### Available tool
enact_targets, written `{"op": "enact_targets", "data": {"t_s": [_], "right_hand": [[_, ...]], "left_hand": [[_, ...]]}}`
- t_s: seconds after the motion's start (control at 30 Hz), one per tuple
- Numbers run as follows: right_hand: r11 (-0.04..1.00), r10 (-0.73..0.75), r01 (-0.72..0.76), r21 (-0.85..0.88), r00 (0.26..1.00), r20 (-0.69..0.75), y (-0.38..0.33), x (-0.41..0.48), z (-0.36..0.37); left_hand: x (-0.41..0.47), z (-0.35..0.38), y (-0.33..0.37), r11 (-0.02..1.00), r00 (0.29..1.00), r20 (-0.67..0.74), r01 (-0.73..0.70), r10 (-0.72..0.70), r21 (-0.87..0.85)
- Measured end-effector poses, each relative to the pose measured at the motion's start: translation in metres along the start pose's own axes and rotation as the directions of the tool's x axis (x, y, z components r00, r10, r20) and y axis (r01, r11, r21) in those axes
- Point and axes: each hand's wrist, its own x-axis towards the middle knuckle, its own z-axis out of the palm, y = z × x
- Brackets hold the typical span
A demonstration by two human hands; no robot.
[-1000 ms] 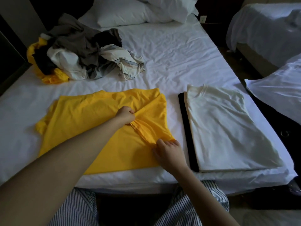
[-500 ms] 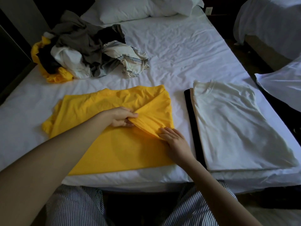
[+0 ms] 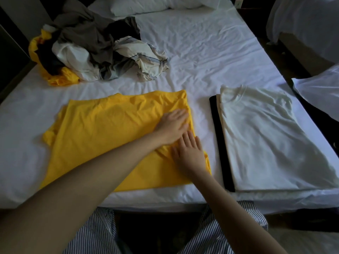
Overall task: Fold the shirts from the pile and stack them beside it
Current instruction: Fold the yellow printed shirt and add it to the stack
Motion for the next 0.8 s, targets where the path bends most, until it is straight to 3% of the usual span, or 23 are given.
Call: {"op": "enact_targets", "data": {"t_s": [0.1,0.23,0.33,0.47,0.67,0.8], "right_hand": [[0.993,0.01,-0.008,-0.117,1.0,0.017,0.007,-0.006,0.016],[0.992,0.0,0.008,-0.122,0.998,0.065,0.009,-0.008,0.016],[0.984,-0.054,0.051,-0.17,0.998,-0.011,0.012,-0.021,0.019],[0.978,-0.09,0.086,-0.192,0.996,-0.017,0.015,-0.033,0.019],[0.985,-0.056,0.058,-0.162,0.998,0.018,0.011,-0.032,0.015],[0.986,-0.035,0.06,-0.154,0.986,0.161,0.006,-0.032,0.007]], "left_hand": [[0.003,0.028,-0.006,0.997,0.99,0.138,0.016,-0.026,0.077],[0.019,0.024,-0.024,0.994,0.988,0.128,0.075,-0.085,0.08],[0.025,0.022,-0.029,0.983,0.982,0.095,0.155,-0.164,0.095],[0.005,0.026,-0.025,0.98,0.994,0.023,0.098,-0.104,0.174],[-0.044,0.017,-0.046,0.988,0.996,0.094,-0.003,-0.011,0.154],[-0.077,0.012,-0.069,0.989,0.995,0.092,0.024,-0.038,0.146]]}}
